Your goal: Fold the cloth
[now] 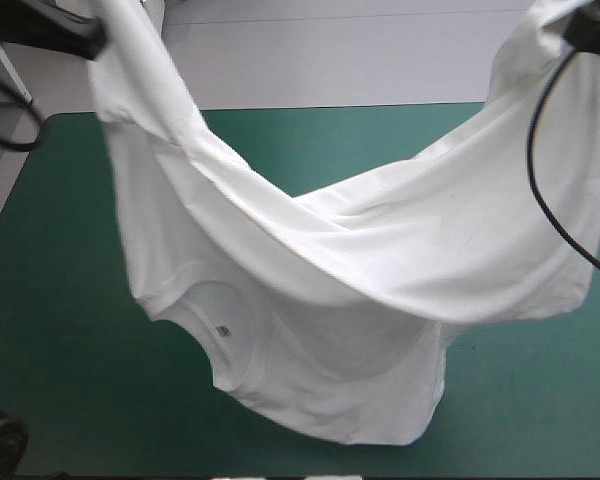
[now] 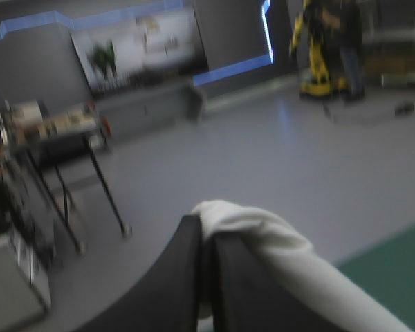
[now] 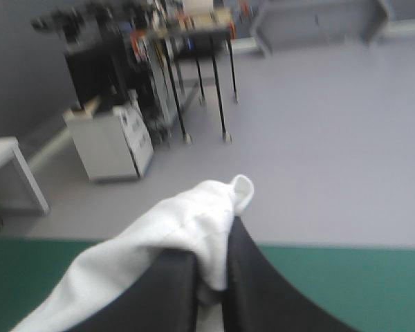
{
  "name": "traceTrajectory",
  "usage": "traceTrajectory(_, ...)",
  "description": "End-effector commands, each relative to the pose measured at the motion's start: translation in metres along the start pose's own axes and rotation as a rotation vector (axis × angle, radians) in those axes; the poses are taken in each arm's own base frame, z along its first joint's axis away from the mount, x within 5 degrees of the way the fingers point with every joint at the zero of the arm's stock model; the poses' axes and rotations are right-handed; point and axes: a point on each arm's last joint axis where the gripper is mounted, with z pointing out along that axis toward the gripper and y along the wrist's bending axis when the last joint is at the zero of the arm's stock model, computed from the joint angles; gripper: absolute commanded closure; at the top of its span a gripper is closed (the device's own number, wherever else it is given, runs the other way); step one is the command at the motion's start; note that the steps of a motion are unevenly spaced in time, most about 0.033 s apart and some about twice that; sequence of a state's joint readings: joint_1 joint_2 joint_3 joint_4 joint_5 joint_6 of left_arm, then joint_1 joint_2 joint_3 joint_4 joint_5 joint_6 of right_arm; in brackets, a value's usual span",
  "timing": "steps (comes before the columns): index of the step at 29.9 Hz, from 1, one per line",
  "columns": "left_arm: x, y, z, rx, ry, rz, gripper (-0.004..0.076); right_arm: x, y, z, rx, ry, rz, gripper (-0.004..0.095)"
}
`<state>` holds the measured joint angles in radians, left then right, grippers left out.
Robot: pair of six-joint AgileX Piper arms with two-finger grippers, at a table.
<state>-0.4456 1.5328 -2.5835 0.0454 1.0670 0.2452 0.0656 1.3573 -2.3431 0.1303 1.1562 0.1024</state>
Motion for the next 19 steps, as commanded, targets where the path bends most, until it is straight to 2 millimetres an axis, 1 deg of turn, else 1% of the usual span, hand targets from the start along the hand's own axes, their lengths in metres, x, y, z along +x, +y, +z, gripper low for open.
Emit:
traceTrajectory(1,0.052,-0.011,0.063,0.009,0.269,-0.001,0.0733,0.025,-0.016,0.063,0.062,0.156,0.034,0.0927)
traceTrajectory(3,0.089,-0.015,0.099,-0.003,0.413,-0.011,0.0733,0.044,-0.024,0.099,0.078,0.248,0.043,0.0927)
traceTrajectory(6,0.153,-0.020,0.151,-0.005,0.613,-0.028,0.0733,0.075,-0.036,0.153,0.099,0.377,0.058,0.0927)
traceTrajectory(7,0.175,-0.022,0.167,-0.003,0.674,-0.032,0.0733,0.088,-0.041,0.172,0.105,0.425,0.055,0.0927)
traceTrajectory(10,0.229,-0.023,0.204,-0.007,0.800,-0.029,0.0733,0.131,-0.054,0.224,0.118,0.577,0.041,0.0927)
traceTrajectory(13,0.272,-0.020,0.232,-0.039,0.861,-0.046,0.0733,0.172,-0.064,0.263,0.117,0.694,0.068,0.0927)
traceTrajectory(15,0.294,-0.018,0.247,-0.049,0.888,-0.048,0.0733,0.196,-0.069,0.285,0.107,0.746,0.078,0.0927)
traceTrajectory(17,0.318,-0.015,0.259,-0.051,0.920,-0.105,0.0733,0.221,-0.075,0.304,0.108,0.802,0.089,0.0927)
traceTrajectory(19,0.339,-0.011,0.268,-0.071,0.948,-0.146,0.0733,0.243,-0.078,0.318,0.103,0.853,0.109,0.0927)
